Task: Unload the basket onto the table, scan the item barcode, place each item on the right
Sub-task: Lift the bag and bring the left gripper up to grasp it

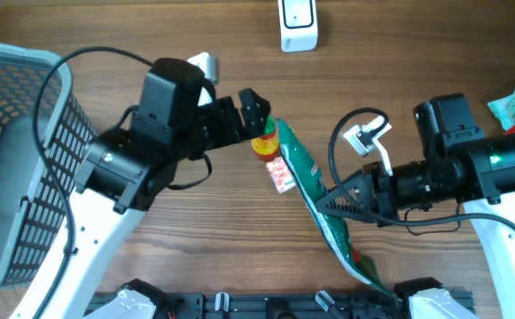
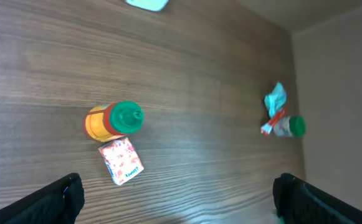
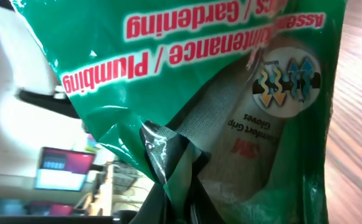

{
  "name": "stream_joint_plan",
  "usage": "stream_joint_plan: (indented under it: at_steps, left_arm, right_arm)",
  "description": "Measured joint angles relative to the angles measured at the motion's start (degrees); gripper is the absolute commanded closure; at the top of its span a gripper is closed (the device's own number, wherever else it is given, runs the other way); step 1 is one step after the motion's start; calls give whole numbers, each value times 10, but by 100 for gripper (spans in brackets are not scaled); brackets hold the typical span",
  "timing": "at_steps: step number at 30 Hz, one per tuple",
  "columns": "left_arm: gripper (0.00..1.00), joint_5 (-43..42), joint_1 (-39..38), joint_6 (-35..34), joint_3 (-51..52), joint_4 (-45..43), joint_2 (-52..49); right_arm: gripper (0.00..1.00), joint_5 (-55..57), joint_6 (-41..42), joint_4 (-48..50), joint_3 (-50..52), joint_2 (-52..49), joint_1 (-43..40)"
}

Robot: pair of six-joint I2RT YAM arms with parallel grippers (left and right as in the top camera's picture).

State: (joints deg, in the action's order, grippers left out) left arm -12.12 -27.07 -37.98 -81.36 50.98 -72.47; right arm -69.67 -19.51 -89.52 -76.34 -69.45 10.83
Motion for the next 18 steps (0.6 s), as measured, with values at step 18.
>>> stream_joint_plan:
  at_steps: [18]
  left_arm:
    - [0, 127, 10, -31, 86, 60, 377]
  right_arm:
    - [96, -62, 69, 52, 0, 0, 0]
